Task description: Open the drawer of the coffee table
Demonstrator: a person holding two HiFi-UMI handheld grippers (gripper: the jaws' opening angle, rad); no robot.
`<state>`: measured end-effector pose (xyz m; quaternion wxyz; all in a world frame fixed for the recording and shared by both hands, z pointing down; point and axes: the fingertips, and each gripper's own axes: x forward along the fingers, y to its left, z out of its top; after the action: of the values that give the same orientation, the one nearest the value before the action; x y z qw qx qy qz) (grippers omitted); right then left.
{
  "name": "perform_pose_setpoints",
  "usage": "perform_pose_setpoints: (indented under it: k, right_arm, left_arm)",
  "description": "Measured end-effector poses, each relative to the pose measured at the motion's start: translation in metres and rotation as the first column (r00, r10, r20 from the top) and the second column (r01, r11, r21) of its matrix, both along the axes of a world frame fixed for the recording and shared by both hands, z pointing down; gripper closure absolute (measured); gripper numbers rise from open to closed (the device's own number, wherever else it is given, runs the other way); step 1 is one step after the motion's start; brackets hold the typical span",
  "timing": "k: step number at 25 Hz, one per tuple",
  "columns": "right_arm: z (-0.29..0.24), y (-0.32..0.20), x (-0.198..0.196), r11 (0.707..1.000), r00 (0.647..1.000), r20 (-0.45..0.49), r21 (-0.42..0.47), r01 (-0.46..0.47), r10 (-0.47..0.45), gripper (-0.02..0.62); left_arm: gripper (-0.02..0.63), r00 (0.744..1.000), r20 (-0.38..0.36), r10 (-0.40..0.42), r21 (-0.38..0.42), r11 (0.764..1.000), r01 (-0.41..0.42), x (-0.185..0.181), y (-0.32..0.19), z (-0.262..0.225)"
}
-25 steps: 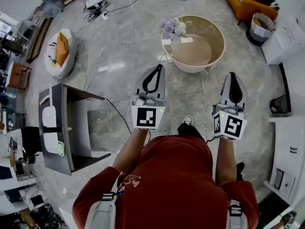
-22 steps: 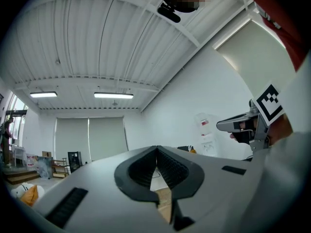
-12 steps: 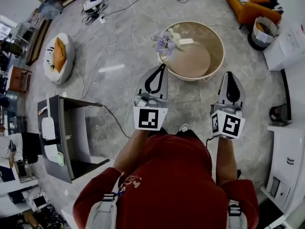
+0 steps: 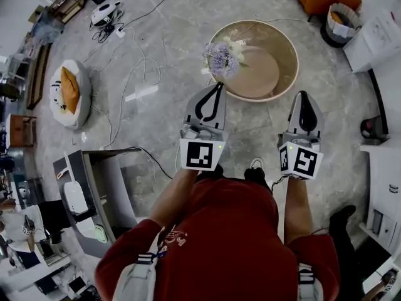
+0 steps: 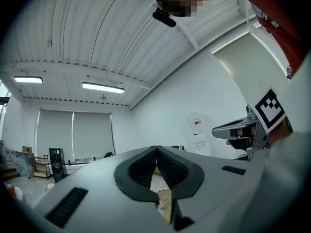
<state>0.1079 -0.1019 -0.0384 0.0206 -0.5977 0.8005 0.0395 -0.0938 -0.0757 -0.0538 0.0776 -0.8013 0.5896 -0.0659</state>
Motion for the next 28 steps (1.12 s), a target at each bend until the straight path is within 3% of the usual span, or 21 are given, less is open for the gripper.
perform_pose_setpoints:
  k: [6, 9, 11, 15, 20, 24, 28]
  right_arm:
    - [0.039, -0.006, -0.041, 0.998, 1.000, -0.024, -0.065, -0.017, 0.015, 0.571]
    - [0.081, -0.015, -0.060, 0.993, 1.000, -0.003, -0.118, -0.019, 0.019, 0.571]
    - [0.117, -0.018, -0.072, 0.989, 1.000, 0.004, -0.145, -0.005, 0.005, 0.571]
    - [0.209, -0.014, -0.084, 0.980, 0.999, -0.004, -0.196, 0.038, -0.039, 0.571]
    - [0.371, -0.012, -0.078, 0.973, 0.996, -0.061, -0.228, 0.047, -0.063, 0.571]
    - [0.488, -0.012, -0.064, 0.982, 0.996, -0.086, -0.188, 0.021, -0.038, 0.571]
    - [0.594, -0.024, -0.068, 0.982, 0.990, -0.102, -0.171, 0.075, -0.093, 0.571]
  left_arm:
    - [0.592, 0.999, 0.017, 0.047, -0.039, 0.998, -0.046, -0.034, -0.018, 0.032]
    - [0.592, 0.995, 0.062, 0.084, 0.061, 0.994, -0.088, -0.042, -0.036, 0.053]
    - [0.592, 0.996, 0.053, 0.074, 0.060, 0.995, -0.078, -0.048, -0.042, 0.088]
    - [0.592, 0.999, 0.006, 0.052, 0.018, 0.998, -0.052, -0.049, -0.043, 0.183]
    - [0.592, 0.997, -0.013, 0.073, 0.009, 0.997, -0.073, -0.034, -0.041, 0.343]
    - [0.592, 0.999, -0.024, 0.042, 0.022, 0.999, -0.041, -0.029, -0.042, 0.472]
    - [0.592, 1.000, -0.012, 0.009, 0.041, 0.999, -0.009, -0.029, -0.048, 0.584]
